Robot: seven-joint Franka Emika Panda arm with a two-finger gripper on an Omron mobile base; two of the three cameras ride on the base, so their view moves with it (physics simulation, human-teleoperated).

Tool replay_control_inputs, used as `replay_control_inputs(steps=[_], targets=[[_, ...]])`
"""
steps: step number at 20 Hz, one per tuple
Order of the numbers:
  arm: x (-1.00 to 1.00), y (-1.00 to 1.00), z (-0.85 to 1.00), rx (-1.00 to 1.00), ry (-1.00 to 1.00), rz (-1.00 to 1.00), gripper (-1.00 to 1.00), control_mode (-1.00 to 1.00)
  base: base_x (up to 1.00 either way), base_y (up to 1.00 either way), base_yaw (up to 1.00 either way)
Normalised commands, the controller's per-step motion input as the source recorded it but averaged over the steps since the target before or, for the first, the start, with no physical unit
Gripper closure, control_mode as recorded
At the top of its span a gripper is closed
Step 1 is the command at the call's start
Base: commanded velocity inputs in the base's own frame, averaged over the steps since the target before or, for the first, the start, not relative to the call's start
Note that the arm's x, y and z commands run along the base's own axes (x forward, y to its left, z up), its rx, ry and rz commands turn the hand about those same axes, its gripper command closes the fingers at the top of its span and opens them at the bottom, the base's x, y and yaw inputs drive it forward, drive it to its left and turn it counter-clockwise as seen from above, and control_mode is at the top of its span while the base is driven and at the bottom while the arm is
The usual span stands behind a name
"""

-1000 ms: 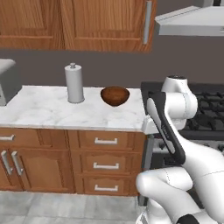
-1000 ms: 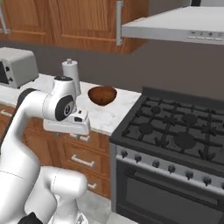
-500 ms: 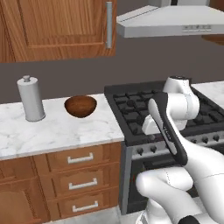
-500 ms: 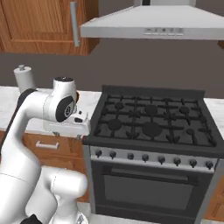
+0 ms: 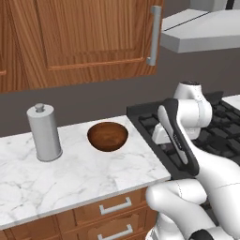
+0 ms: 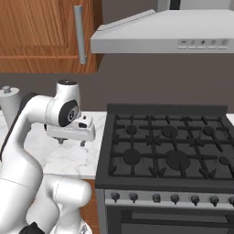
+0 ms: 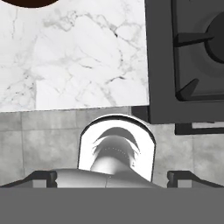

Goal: Pick the cup and bowl from the counter and place them on the counter next to the sink.

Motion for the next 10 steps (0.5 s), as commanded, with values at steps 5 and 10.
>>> replay_control_inputs(steps=[5, 10], targets=[[0.00, 0.00, 0.00, 0.00, 0.00, 0.00, -1.00, 1.00, 0.11, 0.14, -0.03], [0.00, 0.00, 0.00, 0.00, 0.00, 0.00, -1.00, 1.00, 0.00, 0.00, 0.00]])
